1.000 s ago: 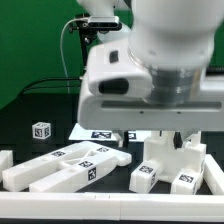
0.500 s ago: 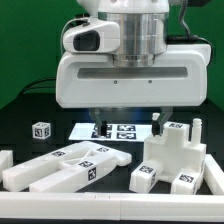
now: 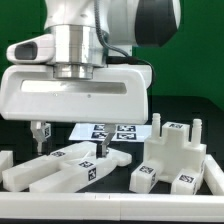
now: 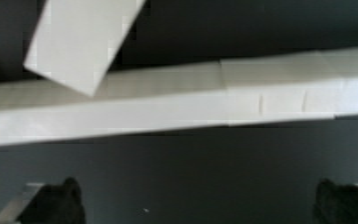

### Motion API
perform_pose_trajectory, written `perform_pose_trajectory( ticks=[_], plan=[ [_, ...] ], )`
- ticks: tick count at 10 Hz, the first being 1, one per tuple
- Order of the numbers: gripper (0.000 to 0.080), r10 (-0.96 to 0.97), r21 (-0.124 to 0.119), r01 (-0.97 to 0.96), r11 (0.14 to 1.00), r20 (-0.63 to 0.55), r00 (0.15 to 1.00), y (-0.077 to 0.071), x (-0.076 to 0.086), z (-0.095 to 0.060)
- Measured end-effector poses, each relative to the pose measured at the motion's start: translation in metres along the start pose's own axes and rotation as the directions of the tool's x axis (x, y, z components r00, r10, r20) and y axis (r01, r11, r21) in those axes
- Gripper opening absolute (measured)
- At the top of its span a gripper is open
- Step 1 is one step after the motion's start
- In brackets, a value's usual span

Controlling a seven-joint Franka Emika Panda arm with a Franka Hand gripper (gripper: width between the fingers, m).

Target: Assemble chair

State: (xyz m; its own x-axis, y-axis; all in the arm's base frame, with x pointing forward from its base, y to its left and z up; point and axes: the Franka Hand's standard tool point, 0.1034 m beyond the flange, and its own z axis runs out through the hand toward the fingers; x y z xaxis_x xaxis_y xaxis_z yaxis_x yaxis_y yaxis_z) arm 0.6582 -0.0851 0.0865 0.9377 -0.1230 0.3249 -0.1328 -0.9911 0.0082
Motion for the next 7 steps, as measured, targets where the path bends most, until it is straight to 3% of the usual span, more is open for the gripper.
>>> perform_pose_trajectory(
  ticks=[2,4,5,7],
  plan=[
    [0.0648,0.002,0.004,-0.002,1.000,0.022,1.000,0.000,-0.004,0.002],
    [0.0648,0.243,-0.005,-0.245,0.970,0.131,0.961,0.009,-0.028,0.012],
    [0.0648,0.284,-0.010,-0.286,0.958,0.153,0.947,0.007,-0.034,0.013],
    [0.0648,0.274,-0.014,-0.275,0.961,0.129,0.953,0.008,-0.039,0.017]
  ],
)
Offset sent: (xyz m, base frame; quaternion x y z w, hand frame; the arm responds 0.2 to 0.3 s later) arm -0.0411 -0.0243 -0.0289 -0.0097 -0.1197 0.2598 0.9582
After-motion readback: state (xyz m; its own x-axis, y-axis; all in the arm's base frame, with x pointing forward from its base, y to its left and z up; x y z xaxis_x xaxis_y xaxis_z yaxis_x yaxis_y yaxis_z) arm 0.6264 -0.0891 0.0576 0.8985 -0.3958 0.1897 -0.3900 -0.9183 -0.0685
